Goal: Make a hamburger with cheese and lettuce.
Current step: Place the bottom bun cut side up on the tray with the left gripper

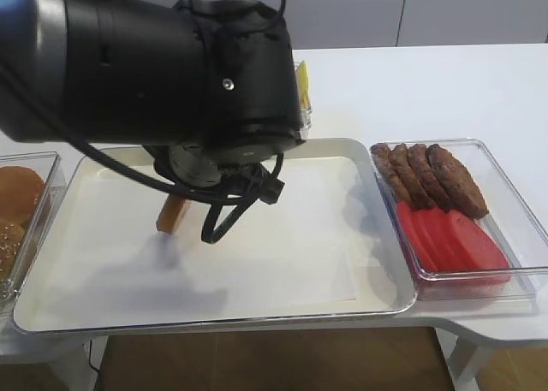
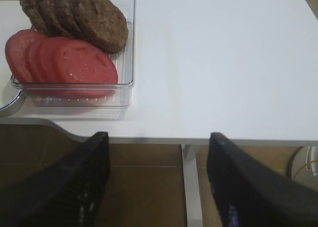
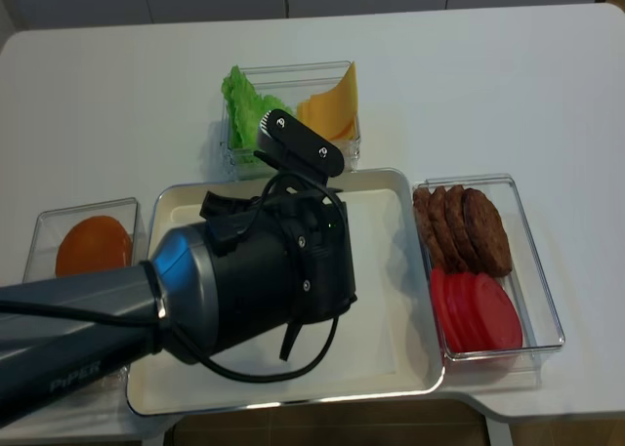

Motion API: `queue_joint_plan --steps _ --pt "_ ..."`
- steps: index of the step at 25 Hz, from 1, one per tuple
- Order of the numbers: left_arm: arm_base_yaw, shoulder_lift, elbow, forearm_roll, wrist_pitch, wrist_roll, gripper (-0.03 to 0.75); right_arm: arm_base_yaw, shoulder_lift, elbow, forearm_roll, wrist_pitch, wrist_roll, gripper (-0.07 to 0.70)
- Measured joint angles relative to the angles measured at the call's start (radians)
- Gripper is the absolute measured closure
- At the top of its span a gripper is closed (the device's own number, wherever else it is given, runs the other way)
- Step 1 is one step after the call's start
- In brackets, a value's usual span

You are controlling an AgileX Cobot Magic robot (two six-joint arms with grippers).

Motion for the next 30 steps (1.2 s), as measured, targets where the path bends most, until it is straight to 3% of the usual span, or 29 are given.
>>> queue_joint_plan --steps 21,30 --pt "0.0 0.0 0.0 -0.011 -0.008 0.0 0.597 0.0 0.0 0.0 0.0 0.0 0.0 0.163" --pt "0.0 0.0 0.0 -0.035 -0.041 0.0 0.597 0.0 0.0 0.0 0.0 0.0 0.002 0.163"
